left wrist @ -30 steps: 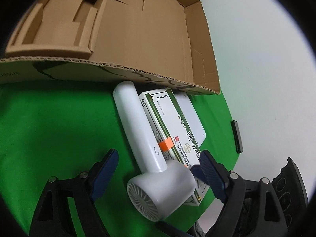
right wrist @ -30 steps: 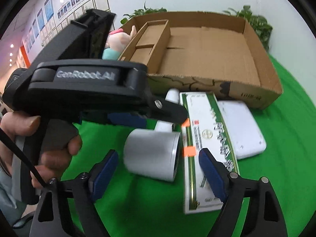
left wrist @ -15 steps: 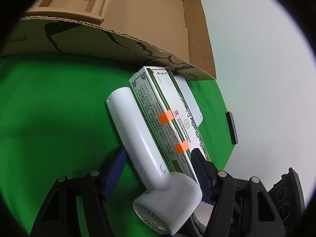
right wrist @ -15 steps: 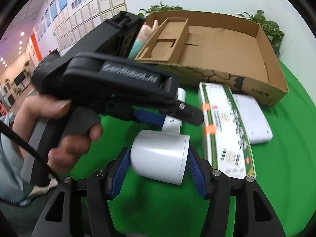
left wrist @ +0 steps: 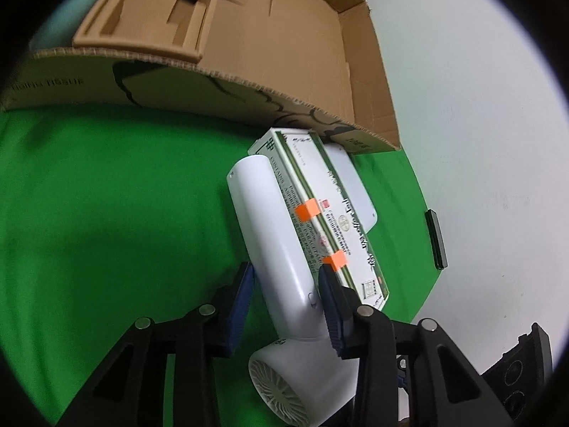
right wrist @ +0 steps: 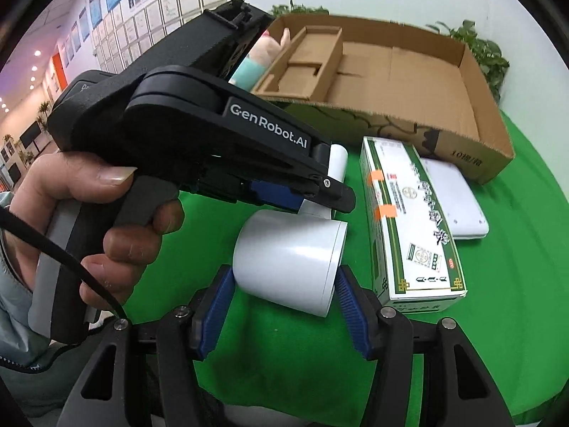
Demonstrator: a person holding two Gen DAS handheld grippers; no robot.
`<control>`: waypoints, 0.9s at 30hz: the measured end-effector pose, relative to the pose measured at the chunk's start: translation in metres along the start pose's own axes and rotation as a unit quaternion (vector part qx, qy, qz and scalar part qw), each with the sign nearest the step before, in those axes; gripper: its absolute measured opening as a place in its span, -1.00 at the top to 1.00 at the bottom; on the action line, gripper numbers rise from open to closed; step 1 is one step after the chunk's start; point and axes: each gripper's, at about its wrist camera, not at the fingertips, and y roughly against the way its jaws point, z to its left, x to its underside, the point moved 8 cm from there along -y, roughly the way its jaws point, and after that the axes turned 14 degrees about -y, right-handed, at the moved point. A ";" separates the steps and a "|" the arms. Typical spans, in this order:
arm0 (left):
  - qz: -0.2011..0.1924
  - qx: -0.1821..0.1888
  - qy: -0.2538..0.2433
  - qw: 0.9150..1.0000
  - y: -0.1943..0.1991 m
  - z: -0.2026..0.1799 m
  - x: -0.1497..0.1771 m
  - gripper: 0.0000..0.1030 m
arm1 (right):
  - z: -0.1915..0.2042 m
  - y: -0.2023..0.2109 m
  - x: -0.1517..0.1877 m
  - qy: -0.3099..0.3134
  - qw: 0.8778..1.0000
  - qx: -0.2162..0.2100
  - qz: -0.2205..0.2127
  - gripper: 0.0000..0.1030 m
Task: Organize objects
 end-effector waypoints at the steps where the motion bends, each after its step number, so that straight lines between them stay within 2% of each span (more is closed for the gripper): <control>1: -0.004 -0.007 -0.005 1.000 0.004 -0.002 -0.002 0.31 | 0.001 0.001 -0.002 -0.001 1.000 -0.002 -0.004 -0.08; 8: -0.038 -0.045 -0.041 0.997 0.034 -0.013 -0.030 0.33 | 0.013 0.013 -0.031 -0.005 0.999 -0.021 -0.050 -0.08; 15: -0.071 -0.087 -0.091 0.990 0.068 -0.033 -0.070 0.34 | 0.025 0.029 -0.074 -0.003 0.995 -0.033 -0.099 -0.08; 27: -0.111 -0.114 -0.153 0.975 0.131 -0.055 -0.122 0.34 | 0.032 0.054 -0.136 0.009 0.986 -0.035 -0.161 -0.08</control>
